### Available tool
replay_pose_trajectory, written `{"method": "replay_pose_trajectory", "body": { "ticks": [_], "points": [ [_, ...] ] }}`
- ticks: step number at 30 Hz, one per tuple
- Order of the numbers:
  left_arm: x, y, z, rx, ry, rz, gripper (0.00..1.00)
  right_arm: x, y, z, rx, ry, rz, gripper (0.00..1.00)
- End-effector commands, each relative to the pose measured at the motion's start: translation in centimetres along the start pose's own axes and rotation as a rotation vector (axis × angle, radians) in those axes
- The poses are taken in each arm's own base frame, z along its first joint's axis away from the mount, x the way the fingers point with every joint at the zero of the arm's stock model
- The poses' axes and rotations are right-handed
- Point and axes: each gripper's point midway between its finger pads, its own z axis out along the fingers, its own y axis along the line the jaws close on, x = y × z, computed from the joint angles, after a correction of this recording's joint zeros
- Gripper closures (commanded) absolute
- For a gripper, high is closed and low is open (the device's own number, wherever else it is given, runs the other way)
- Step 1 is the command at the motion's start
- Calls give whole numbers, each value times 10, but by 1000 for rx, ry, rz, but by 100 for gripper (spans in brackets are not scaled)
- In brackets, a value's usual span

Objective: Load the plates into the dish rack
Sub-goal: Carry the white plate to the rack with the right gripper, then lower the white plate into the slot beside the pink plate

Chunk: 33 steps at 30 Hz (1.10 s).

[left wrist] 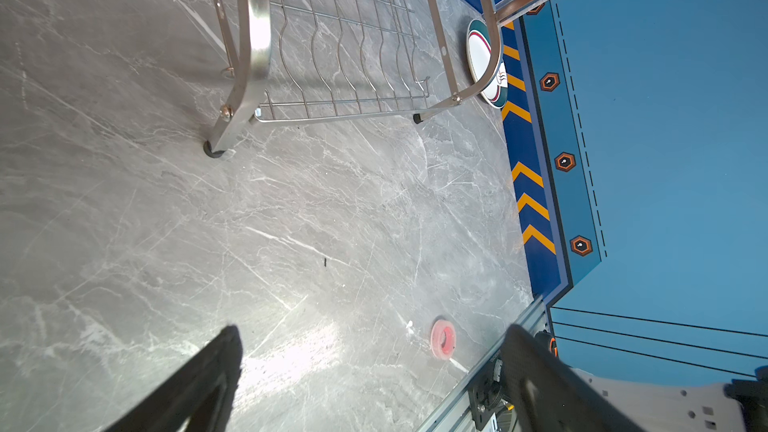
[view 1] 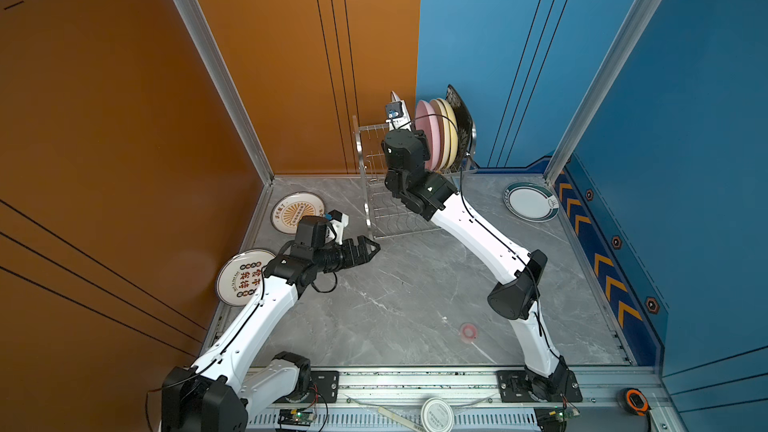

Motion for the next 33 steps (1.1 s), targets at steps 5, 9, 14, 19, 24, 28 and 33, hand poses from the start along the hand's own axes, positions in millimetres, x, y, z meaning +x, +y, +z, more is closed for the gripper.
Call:
{"method": "replay_pose_trajectory", "body": {
  "ticks": [5,9,14,19,24,28,33],
  "points": [
    [5,2,-3,-16,4,26,2,-22,-25,6,34,-42,108,100],
    [5,3,-4,-18,-2,22,2,-16,-27,12,37,-29,107,100],
    [6,6,-4,-23,-2,18,2,-9,-28,18,41,-14,102,100],
    [6,8,-4,-25,-2,16,2,-1,-28,24,49,4,87,100],
    [6,8,-3,-26,-1,16,2,9,-25,29,51,24,76,100],
    [7,9,-3,-27,1,14,2,17,-23,33,48,40,77,100],
    [8,10,-3,-28,1,12,2,27,-19,39,40,60,69,100]
  ]
}}
